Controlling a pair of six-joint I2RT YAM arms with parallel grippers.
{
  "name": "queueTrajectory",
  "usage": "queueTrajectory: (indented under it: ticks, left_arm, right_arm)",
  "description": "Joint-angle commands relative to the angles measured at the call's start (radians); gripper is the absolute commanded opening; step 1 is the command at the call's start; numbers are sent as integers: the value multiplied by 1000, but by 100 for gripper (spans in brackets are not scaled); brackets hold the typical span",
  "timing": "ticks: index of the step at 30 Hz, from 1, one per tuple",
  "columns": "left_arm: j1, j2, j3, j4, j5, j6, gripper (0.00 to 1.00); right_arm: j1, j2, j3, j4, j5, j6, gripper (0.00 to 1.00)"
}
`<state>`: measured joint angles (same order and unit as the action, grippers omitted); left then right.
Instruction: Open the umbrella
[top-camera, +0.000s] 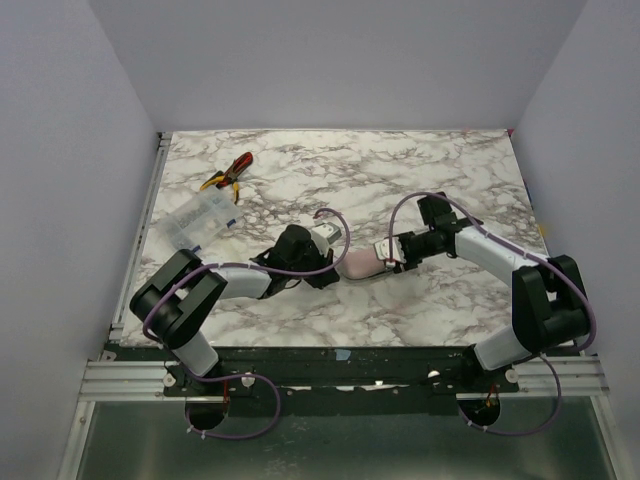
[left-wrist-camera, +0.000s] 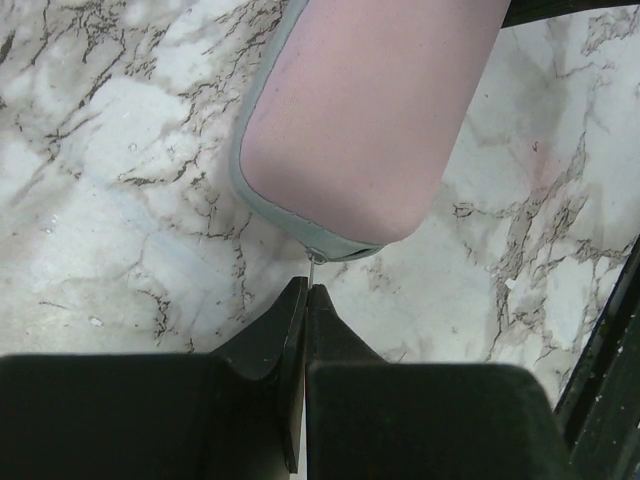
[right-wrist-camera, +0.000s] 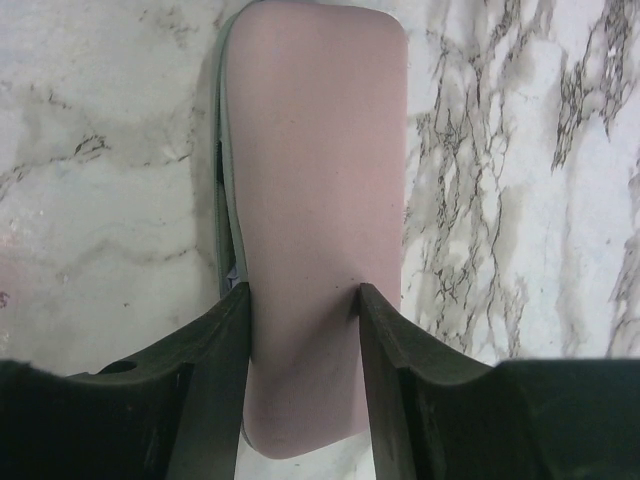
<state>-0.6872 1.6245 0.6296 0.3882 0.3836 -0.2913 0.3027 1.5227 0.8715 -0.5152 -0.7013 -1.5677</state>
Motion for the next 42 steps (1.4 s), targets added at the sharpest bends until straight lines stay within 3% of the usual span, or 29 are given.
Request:
queueTrajectory:
  ticks: [1,9,12,14,18,21,24,27,33,38,42]
  left_arm:
    - [20,14,38,35,-17,136,0]
    - [20,97,146,31,-42,184,0]
    - [21,103,151,33,-25,184,0]
    - [16,96,137,36,-2,177,0]
    - [-1,69,81,60,-2,145,0]
    - [-17,58,45,74,-5,117,0]
    - [-36,52,30,86,-14,102,0]
    - [-57,52,36,90,-33,84,0]
    - [-124,91,71,111,-59,56,0]
    - [-184,127,134,102,-96,44,0]
    - [-214,154,173,95,-117,44,0]
  right_arm:
    - [-20,-14,-55,-211,80,-247,39]
    - [-20,1,-31,-263,45,-454,39]
    - [-20,3,-10,-252,30,-439,42]
    - [-23,-8,-2,-208,16,-368,50]
    - [-32,-22,61,-39,30,35,85]
    - [-73,-17,142,-40,38,309,93]
    - [-127,-31,221,-63,40,593,96]
    - [-145,-36,296,-70,135,908,97]
    - [-160,49,417,-295,276,1366,97]
    - [-183,143,412,-392,269,1564,98]
    - [-190,146,350,-340,121,1635,99]
